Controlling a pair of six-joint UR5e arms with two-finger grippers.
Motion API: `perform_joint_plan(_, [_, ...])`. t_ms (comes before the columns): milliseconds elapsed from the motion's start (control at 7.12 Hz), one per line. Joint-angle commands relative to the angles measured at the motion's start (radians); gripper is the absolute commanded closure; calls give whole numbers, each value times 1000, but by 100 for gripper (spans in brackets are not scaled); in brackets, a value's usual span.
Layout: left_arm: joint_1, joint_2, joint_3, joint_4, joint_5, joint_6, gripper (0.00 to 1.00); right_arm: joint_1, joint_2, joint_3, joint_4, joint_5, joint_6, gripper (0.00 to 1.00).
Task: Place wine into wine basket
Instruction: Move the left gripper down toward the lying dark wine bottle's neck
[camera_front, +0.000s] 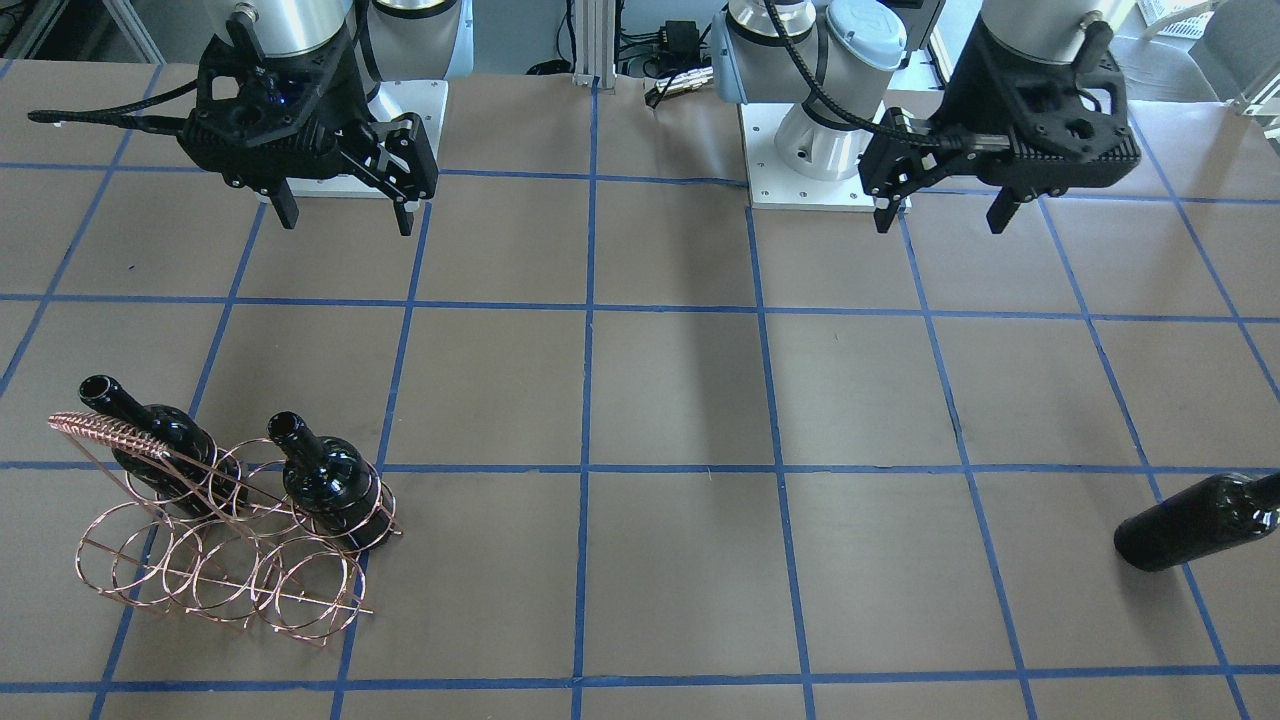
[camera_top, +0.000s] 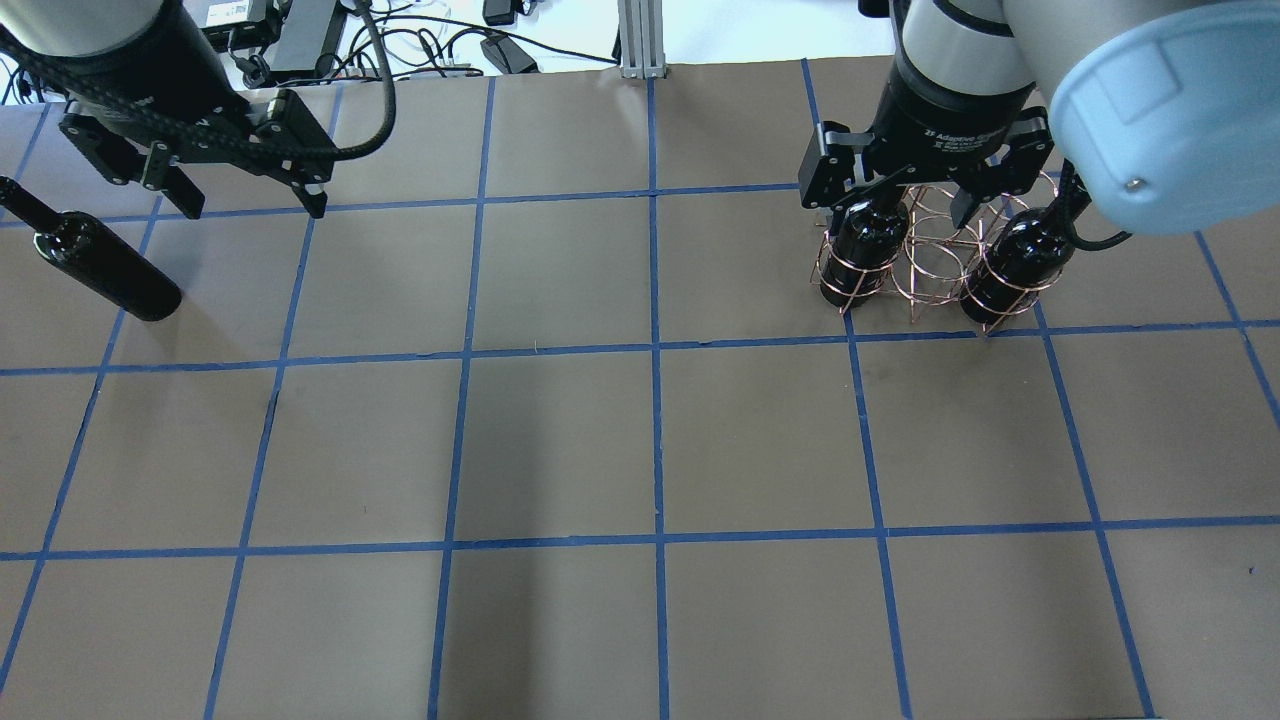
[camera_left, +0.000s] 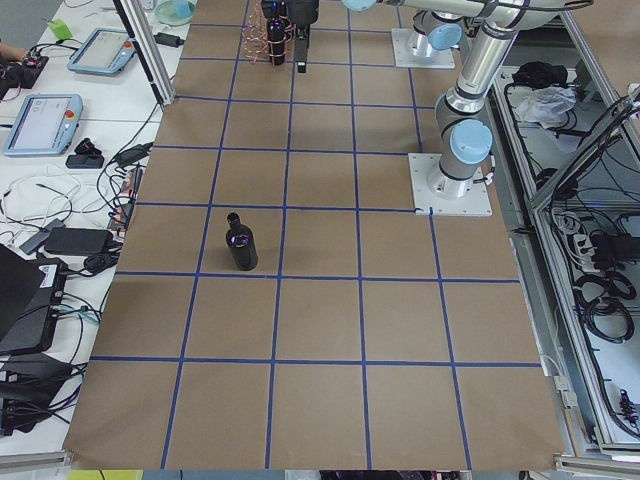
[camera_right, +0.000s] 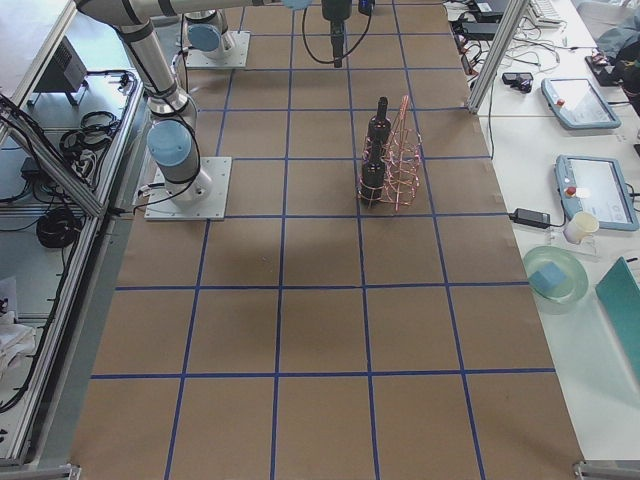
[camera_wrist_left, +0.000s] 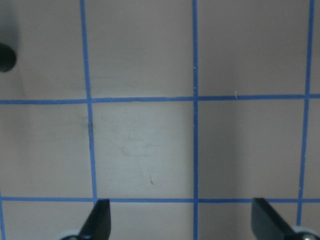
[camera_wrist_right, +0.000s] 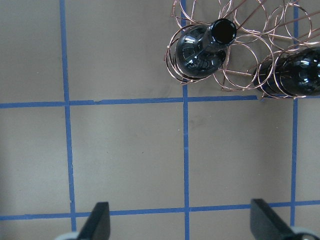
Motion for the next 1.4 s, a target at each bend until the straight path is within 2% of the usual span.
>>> perform_joint_plan(0, [176,-15,5,29,-15,64,0,2,0,0,2,0,0,0])
perform_joint_plan(140, [226,-19,5,40,-15,146,0,2,0,-1,0,0,0,0])
perform_joint_plan(281, [252,-29,6,128,-9,238,0,2,0,0,0,0,0,0])
perform_joint_plan(562, [367,-91,12,152,-16,247,0,2,0,0,0,0,0,0])
perform_joint_plan(702, [429,-136,50,153,-47,309,0,2,0,0,2,0,0,0])
perform_joint_plan(983, [461,-237,165,153,-44,404,0,2,0,0,0,0,0,0])
perform_joint_plan(1264, [539,-323,207,179,-55,484,0,2,-2,6,0,0,0,0])
